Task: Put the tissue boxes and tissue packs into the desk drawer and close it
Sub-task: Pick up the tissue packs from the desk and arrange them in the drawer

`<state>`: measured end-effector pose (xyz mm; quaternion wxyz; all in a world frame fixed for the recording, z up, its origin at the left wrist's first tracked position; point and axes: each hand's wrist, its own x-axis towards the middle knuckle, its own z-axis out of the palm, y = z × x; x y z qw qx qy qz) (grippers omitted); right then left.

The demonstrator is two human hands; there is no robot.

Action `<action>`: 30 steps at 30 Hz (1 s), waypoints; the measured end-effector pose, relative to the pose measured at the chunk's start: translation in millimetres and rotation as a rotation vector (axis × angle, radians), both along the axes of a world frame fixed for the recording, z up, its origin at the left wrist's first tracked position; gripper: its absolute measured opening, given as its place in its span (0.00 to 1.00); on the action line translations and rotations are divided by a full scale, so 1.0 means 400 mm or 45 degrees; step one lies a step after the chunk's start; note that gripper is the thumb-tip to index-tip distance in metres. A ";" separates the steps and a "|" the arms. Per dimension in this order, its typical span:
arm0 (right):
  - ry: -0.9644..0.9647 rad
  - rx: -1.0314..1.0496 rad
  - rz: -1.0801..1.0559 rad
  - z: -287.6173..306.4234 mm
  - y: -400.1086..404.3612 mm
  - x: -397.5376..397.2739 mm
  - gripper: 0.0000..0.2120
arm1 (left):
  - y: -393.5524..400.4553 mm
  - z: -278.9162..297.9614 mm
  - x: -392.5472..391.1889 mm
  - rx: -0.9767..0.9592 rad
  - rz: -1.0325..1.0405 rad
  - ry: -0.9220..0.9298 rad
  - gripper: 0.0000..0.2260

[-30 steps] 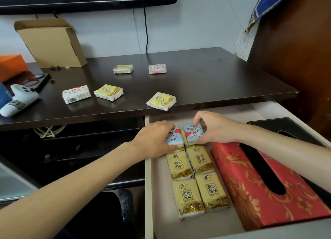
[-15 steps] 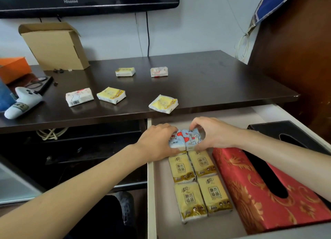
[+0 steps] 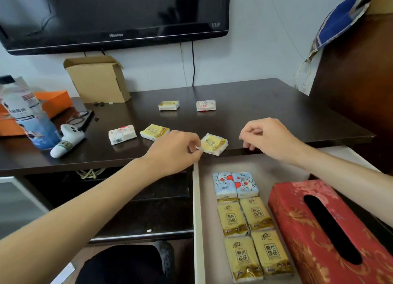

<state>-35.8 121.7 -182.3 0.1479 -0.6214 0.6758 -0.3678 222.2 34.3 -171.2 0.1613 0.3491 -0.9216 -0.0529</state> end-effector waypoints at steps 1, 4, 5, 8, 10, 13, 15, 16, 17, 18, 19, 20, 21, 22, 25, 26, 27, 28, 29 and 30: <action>-0.008 0.008 -0.015 0.008 -0.026 0.006 0.09 | -0.025 0.011 0.017 0.013 0.067 0.023 0.08; 0.051 0.038 -0.031 0.034 -0.114 0.029 0.09 | -0.103 0.022 0.064 -0.001 0.253 0.019 0.11; 0.082 0.048 -0.034 0.041 -0.144 0.035 0.08 | -0.127 0.020 0.076 -0.011 0.299 0.015 0.12; 0.124 0.090 -0.065 0.055 -0.243 0.044 0.07 | -0.207 0.019 0.115 0.001 0.439 -0.017 0.15; 0.155 0.136 -0.080 0.060 -0.317 0.045 0.08 | -0.264 0.022 0.147 0.069 0.542 -0.046 0.18; 0.222 0.213 -0.091 0.059 -0.431 0.043 0.13 | -0.338 0.027 0.186 0.198 0.666 -0.125 0.23; 0.274 0.284 -0.098 0.051 -0.501 0.040 0.18 | -0.373 0.026 0.199 0.305 0.717 -0.234 0.26; 0.302 0.317 -0.108 0.046 -0.532 0.038 0.21 | -0.388 0.024 0.203 0.349 0.740 -0.289 0.26; 0.334 0.342 -0.118 0.041 -0.560 0.037 0.22 | -0.400 0.020 0.207 0.382 0.765 -0.342 0.27; 0.365 0.358 -0.125 0.035 -0.584 0.035 0.23 | -0.412 0.016 0.211 0.409 0.786 -0.390 0.28; 0.392 0.372 -0.126 0.029 -0.604 0.034 0.24 | -0.422 0.009 0.216 0.436 0.796 -0.428 0.29; 0.415 0.394 -0.120 0.023 -0.621 0.032 0.25 | -0.432 0.001 0.222 0.460 0.795 -0.452 0.28; 0.442 0.430 -0.109 0.017 -0.634 0.032 0.26 | -0.442 -0.007 0.228 0.471 0.785 -0.459 0.27; 0.468 0.474 -0.097 0.011 -0.643 0.032 0.27 | -0.449 -0.014 0.235 0.467 0.774 -0.449 0.26; 0.506 0.529 -0.089 -0.009 -0.653 0.029 0.28 | -0.465 -0.023 0.255 0.380 0.750 -0.375 0.26; 0.531 0.507 -0.103 -0.013 -0.649 0.028 0.28 | -0.467 -0.024 0.258 0.348 0.744 -0.364 0.27; 0.578 0.473 -0.118 -0.014 -0.642 0.028 0.27 | -0.468 -0.023 0.260 0.321 0.740 -0.357 0.27; 0.633 0.442 -0.126 -0.013 -0.634 0.028 0.26 | -0.468 -0.021 0.261 0.303 0.742 -0.346 0.27; 0.682 0.422 -0.125 -0.011 -0.624 0.028 0.26 | -0.466 -0.019 0.262 0.289 0.744 -0.331 0.28; 0.723 0.413 -0.113 -0.008 -0.614 0.028 0.26 | -0.464 -0.017 0.263 0.275 0.739 -0.315 0.28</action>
